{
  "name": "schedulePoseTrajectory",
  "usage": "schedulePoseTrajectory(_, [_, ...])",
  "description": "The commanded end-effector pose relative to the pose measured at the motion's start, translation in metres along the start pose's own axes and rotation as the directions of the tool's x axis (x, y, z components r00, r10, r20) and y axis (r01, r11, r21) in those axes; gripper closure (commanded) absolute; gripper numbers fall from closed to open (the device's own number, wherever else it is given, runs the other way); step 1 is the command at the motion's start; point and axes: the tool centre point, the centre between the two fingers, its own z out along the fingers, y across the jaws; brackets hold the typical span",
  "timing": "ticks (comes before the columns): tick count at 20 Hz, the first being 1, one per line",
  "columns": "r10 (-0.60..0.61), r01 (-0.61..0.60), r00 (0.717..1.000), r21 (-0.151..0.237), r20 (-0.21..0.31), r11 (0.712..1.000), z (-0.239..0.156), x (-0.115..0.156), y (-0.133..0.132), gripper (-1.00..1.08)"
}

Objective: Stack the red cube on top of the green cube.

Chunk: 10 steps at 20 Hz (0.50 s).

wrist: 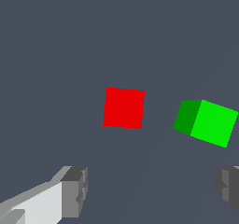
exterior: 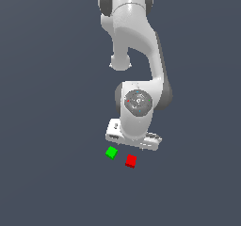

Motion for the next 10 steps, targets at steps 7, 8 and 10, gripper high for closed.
schedulePoseTrajectory(7, [0.057, -0.057, 0.998, 0.004, 0.001, 0.998, 0.018, 0.027, -0.010, -0.92])
schedulePoseTrajectory(8, [0.061, -0.061, 0.998, 0.004, 0.001, 0.998, 0.019, 0.029, -0.011, -0.92])
schedulePoseTrajectory(10, [0.069, -0.069, 0.998, 0.004, 0.001, 0.998, 0.021, 0.032, -0.012, -0.92])
